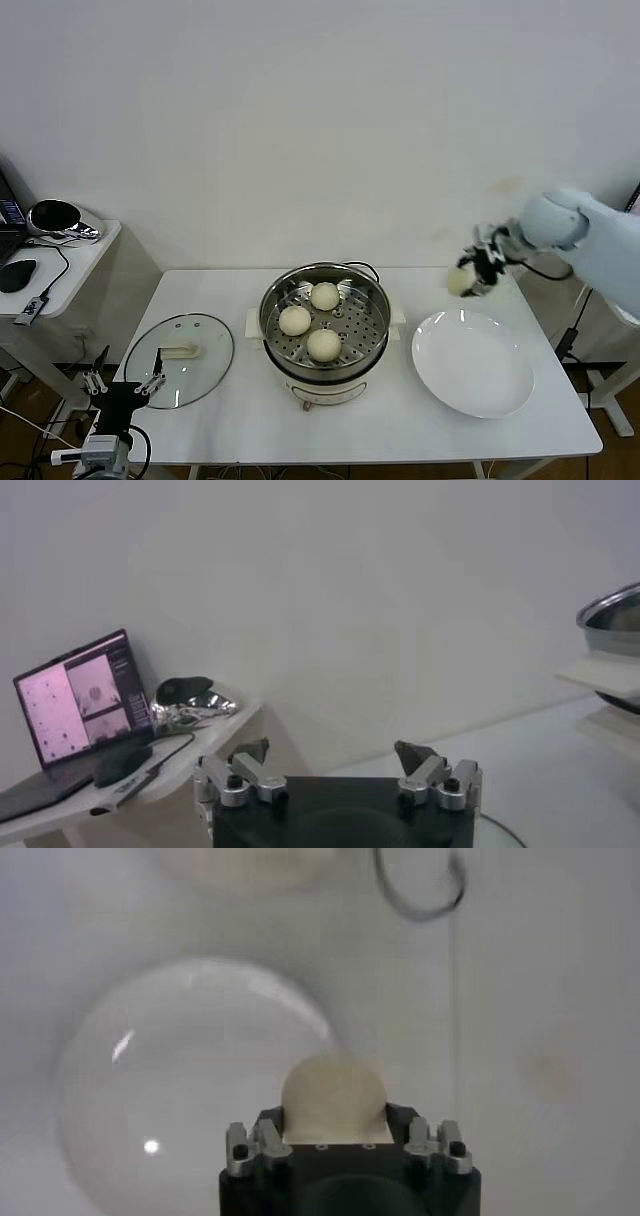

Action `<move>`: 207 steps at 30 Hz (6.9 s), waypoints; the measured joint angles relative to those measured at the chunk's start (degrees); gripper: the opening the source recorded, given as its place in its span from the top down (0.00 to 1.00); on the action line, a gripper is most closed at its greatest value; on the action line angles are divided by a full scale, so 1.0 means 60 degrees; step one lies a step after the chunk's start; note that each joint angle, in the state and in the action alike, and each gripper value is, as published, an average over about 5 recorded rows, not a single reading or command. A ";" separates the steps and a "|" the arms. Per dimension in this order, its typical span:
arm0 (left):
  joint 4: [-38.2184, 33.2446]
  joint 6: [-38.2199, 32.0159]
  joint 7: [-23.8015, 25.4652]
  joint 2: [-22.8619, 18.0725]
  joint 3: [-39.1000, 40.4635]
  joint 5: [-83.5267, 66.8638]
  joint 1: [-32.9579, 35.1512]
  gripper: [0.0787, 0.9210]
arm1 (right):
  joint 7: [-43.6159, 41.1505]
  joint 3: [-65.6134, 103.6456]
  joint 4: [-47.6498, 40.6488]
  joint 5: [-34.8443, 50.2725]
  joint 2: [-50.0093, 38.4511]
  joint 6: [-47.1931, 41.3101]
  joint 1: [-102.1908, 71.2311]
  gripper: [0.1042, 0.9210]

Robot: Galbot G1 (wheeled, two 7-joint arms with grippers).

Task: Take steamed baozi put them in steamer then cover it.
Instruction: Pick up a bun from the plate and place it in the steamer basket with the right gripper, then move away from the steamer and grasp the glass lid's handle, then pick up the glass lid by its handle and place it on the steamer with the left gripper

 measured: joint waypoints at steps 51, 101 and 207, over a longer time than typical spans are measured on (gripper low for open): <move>0.0088 -0.0125 -0.0031 -0.0200 -0.0107 -0.0030 -0.0039 0.12 | 0.2369 -0.2193 -0.0368 0.2587 0.3548 -0.2728 -0.0238 0.17; 0.0858 -0.1615 -0.0332 -0.0594 0.0465 0.1870 -0.0293 0.12 | 0.8463 1.5362 0.3072 -0.0254 0.4985 0.6234 -1.5604 0.12; 0.4740 -0.0306 0.0430 0.1701 0.1041 1.0188 -0.3458 0.93 | 0.9373 2.0660 0.4195 -0.0612 0.7775 0.4497 -1.9870 0.12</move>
